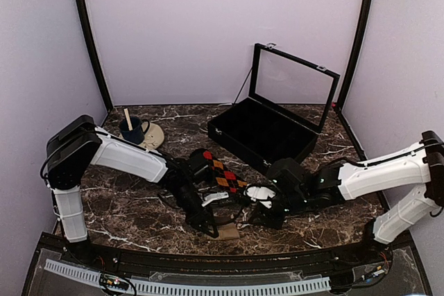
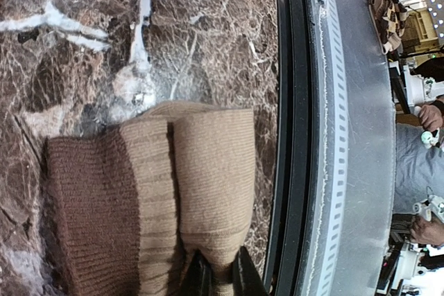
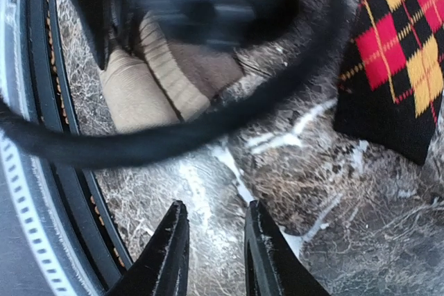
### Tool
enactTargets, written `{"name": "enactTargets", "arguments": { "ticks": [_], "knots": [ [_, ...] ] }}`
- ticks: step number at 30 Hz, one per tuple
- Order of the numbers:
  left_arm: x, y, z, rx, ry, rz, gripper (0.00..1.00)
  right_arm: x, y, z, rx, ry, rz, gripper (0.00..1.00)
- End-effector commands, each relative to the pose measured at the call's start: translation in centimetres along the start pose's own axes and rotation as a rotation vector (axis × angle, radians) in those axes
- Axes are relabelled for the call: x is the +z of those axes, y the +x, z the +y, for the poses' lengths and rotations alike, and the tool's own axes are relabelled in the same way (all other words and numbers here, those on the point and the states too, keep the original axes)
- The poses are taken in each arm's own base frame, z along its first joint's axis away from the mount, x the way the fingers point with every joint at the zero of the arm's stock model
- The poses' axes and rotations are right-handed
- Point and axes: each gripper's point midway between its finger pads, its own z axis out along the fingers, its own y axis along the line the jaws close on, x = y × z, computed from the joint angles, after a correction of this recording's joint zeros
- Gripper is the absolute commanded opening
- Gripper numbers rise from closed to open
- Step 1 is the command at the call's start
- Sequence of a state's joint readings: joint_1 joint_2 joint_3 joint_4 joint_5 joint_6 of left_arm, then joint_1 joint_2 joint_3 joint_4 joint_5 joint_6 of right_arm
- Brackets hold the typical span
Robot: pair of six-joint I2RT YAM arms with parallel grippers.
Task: Roll the socks
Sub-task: Roll the sock at the corner of the board.
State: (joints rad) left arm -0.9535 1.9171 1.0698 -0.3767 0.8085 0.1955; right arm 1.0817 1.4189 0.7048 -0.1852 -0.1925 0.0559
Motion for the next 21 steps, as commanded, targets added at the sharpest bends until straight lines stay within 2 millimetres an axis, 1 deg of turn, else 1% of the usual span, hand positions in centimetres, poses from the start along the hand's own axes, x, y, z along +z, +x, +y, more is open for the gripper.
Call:
{"name": "enactTargets", "arguments": {
  "ticks": [1,5,12,14,15,17,21],
  "knots": [
    [0.0,0.6,-0.4,-0.065,0.058,0.030,0.00,0.4,-1.2,0.3,-0.125,0.108,-0.027,0.27],
    [0.0,0.9,-0.2,-0.082,0.072,0.036,0.00,1.3,-1.6,2.4,-0.224,0.110,-0.008,0.28],
    [-0.1,1.3,-0.1,-0.088,0.088,0.036,0.00,2.9,-2.2,5.1,-0.370,0.116,0.019,0.33],
    [-0.2,1.4,0.0,-0.091,0.092,0.039,0.00,3.3,-2.5,5.6,-0.404,0.118,0.022,0.33],
    [-0.2,1.5,0.0,-0.090,0.095,0.041,0.00,4.0,-2.1,5.7,-0.419,0.118,0.045,0.33],
    [-0.2,1.5,0.1,-0.089,0.097,0.043,0.00,4.6,-2.1,6.0,-0.442,0.113,0.059,0.34],
    [-0.3,1.5,0.0,-0.084,0.108,0.041,0.00,5.4,-2.2,6.1,-0.474,0.116,0.075,0.34]
  ]
}}
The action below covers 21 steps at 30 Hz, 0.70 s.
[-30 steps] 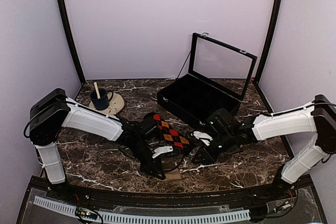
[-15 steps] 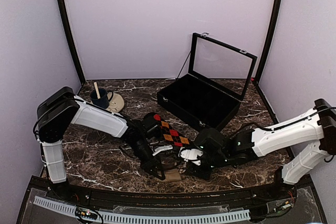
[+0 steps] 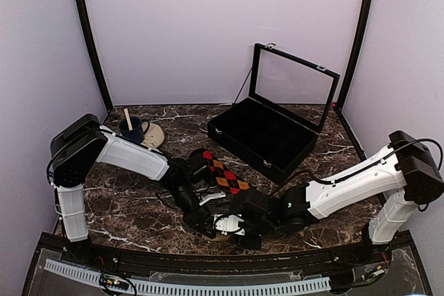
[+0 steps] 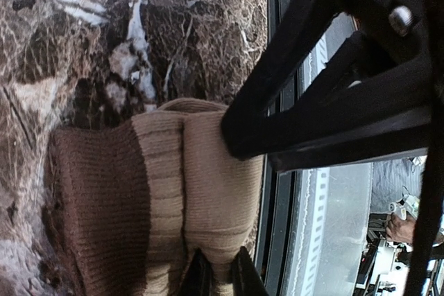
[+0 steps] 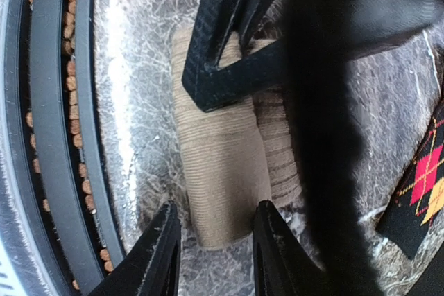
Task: Roll the socks
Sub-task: Roll the sock at the corner of the board.
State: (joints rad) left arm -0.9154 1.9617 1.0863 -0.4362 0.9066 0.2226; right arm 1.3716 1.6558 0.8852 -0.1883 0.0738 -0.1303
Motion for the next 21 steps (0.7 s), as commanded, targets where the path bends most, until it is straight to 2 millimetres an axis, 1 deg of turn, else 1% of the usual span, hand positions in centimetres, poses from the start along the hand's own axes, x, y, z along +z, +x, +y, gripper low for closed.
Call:
{"name": "enactTargets", "arguments": {
  "ticks": [1,7,11,16,21],
  "knots": [
    [-0.1,0.8,0.2,-0.023,0.013,0.031,0.00,0.5,-1.1,-0.3,-0.062,0.028,-0.003,0.34],
    [-0.1,1.1,0.1,-0.025,0.023,0.036,0.00,1.2,-1.2,-0.4,-0.090,0.033,0.008,0.35],
    [-0.3,1.1,0.2,-0.025,0.026,0.034,0.00,1.9,-0.9,-0.2,-0.103,0.020,0.027,0.31],
    [-0.4,1.1,0.3,-0.026,0.025,0.030,0.00,2.4,-0.4,0.2,-0.103,-0.009,0.048,0.23],
    [-0.4,1.0,0.3,-0.029,0.023,0.028,0.00,2.8,0.1,0.3,-0.086,-0.050,0.067,0.11]
  ]
}}
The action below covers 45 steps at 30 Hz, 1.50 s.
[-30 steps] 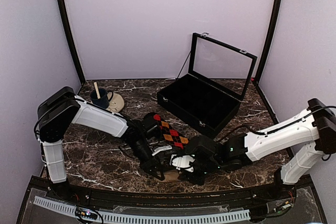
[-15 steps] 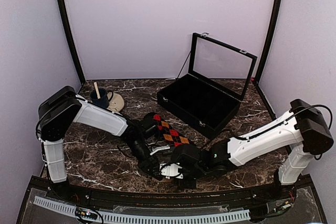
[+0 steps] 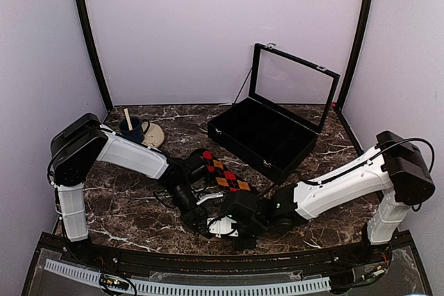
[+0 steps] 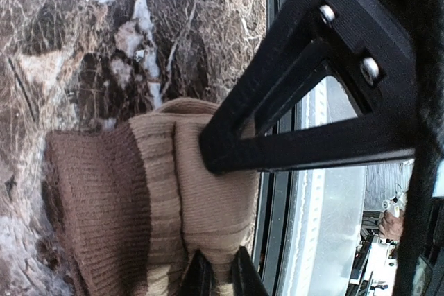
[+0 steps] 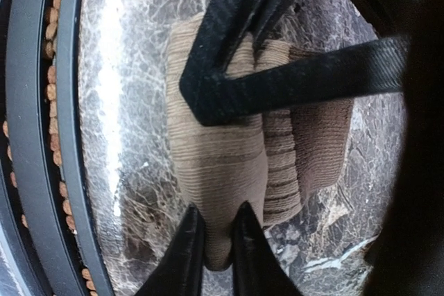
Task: Roll the socks
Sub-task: Roll the sock at the corner of the board.
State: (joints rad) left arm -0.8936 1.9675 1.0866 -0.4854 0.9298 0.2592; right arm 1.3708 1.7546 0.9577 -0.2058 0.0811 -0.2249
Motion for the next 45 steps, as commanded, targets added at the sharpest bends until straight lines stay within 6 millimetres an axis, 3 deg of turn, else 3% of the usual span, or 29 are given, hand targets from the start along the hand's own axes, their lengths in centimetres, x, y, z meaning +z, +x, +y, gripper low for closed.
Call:
{"name": "enactTargets", "arguments": {
  "ticks": [1,5,15,26,33,45],
  "knots": [
    [0.0,0.3,0.4,-0.013,-0.005,0.016,0.00,1.0,0.5,0.4,0.014,-0.061,0.026,0.08],
    [-0.1,0.2,1.0,-0.045,-0.037,0.015,0.03,1.2,0.9,0.8,0.043,-0.124,0.045,0.00],
    [-1.6,-0.6,2.0,-0.061,-0.179,-0.116,0.27,1.8,2.1,1.2,0.177,-0.270,0.072,0.00],
    [-3.2,-0.7,3.0,-0.095,-0.309,-0.248,0.31,1.9,2.4,0.2,0.301,-0.328,0.062,0.00],
    [-3.3,0.7,3.8,-0.135,-0.363,-0.260,0.34,1.8,2.3,-0.5,0.350,-0.331,0.048,0.00],
    [-5.2,1.5,3.1,-0.121,-0.438,-0.377,0.34,2.3,2.8,-1.1,0.457,-0.388,0.066,0.00]
  ]
}}
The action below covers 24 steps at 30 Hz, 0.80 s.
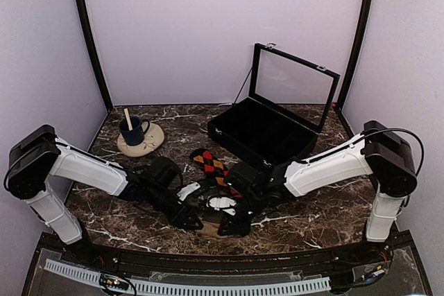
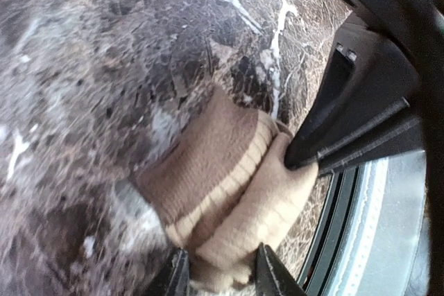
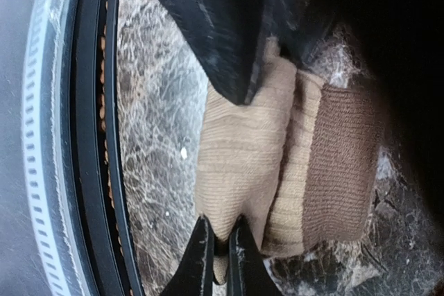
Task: Roll the socks
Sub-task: Roll the sock at the corner of the board.
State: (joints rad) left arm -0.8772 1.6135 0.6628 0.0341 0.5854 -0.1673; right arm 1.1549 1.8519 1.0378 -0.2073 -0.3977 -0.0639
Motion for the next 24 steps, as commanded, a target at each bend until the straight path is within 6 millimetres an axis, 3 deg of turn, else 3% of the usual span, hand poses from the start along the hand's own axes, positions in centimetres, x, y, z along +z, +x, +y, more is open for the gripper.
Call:
{"name": "enactTargets", "arguments": {
  "ticks": [1,11,16,24],
  "knots": [
    [-1.5,-0.2,0.8,0.005,-0.089,-0.078,0.34,1.0,3.8,-1.6,0.153,-0.012,0.124,0.00],
    [-4.4,-1.1,0.8,0.085,-0.167,-0.285,0.35,1.2,4.3,-1.0,0.280,-0.192,0.155,0.00],
    [-5.9,-1.8,-0.9,0.244,-0.198,-0.387,0.35,1.3,4.5,-0.5,0.354,-0.291,0.156,0.00],
    [-4.7,-0.7,-2.7,0.430,-0.235,-0.327,0.37,1.4,4.4,0.2,0.457,-0.436,0.169,0.00]
  ]
}}
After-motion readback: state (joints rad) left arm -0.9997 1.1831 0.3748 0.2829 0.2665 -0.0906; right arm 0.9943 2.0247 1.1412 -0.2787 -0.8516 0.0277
